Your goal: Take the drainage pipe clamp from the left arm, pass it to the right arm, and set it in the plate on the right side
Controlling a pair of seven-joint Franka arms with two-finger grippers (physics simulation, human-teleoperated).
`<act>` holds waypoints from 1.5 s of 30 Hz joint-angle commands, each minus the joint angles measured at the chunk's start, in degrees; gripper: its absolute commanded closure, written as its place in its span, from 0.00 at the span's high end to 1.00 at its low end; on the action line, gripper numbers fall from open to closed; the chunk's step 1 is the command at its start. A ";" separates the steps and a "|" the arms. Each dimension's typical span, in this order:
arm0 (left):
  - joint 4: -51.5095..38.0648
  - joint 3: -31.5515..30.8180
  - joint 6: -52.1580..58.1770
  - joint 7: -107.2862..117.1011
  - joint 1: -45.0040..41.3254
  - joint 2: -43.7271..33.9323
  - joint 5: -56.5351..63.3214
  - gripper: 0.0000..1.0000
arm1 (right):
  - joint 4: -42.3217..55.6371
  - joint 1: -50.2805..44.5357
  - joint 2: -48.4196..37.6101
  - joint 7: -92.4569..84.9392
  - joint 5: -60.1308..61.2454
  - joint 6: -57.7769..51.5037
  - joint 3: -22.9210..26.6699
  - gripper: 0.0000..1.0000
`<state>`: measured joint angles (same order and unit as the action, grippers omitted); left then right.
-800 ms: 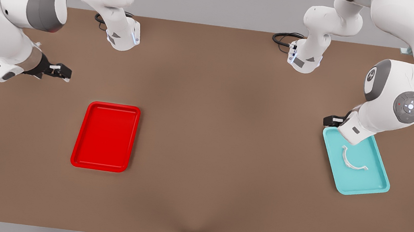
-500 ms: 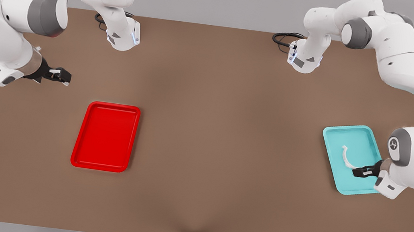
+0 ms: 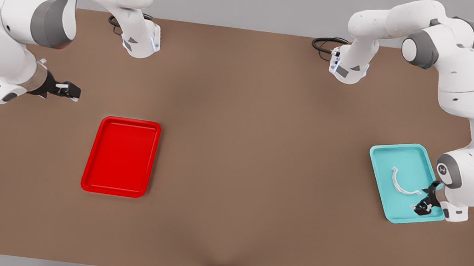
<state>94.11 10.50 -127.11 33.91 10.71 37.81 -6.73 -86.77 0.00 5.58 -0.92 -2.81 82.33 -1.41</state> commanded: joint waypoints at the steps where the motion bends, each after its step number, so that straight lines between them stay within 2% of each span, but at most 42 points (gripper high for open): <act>1: 1.69 0.05 -8.95 26.03 0.27 -0.02 -2.32 1.00 | -0.06 -0.17 -0.04 -0.22 0.00 0.20 0.00 1.00; 8: 7.67 0.67 -9.57 25.94 1.33 -0.90 -2.32 1.00 | -0.24 -0.08 0.22 -1.28 0.00 0.47 0.00 1.00; 15: 9.25 0.67 -9.74 28.93 1.42 -0.81 -2.41 1.00 | -0.33 -0.17 0.31 -1.28 -0.35 0.47 0.00 1.00; 17: 10.31 0.67 -15.10 28.84 1.50 -0.72 -4.17 1.00 | -0.33 -0.17 0.40 -1.36 -0.35 0.38 0.00 1.00; 25: 11.36 0.67 -14.93 28.67 1.59 -0.46 -4.87 1.00 | -0.68 -0.17 0.40 -1.36 -0.35 0.47 -0.09 1.00; 26: 11.36 0.67 -14.93 28.41 1.59 -0.46 -4.78 0.97 | -0.68 -0.17 0.40 -1.36 -0.35 0.47 -0.09 1.00; 28: 11.27 0.67 -14.93 28.32 1.59 -0.46 -4.61 0.80 | -0.68 -0.17 0.40 -1.36 -0.35 0.47 -0.09 1.00; 38: 11.01 0.67 -15.63 28.41 1.77 0.42 -4.52 0.79 | -0.68 -0.17 0.66 -1.36 -0.44 0.47 -0.09 1.00; 40: 11.01 0.67 -15.63 28.58 1.77 0.42 -4.52 0.71 | -0.68 -0.26 0.66 -1.36 -0.44 0.38 -0.09 1.00; 43: 11.01 0.67 -15.63 28.58 2.21 0.42 -4.43 0.50 | -1.03 -0.26 0.57 -1.36 -0.44 0.38 -0.09 1.00; 45: 11.01 0.67 -15.63 28.58 2.21 0.42 -4.52 0.47 | -1.12 -0.26 0.57 -1.36 -0.44 0.38 -0.09 1.00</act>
<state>105.14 11.15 -142.63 59.74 12.88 38.29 -11.26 -87.95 -0.30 6.21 -2.15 -3.30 82.75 -1.50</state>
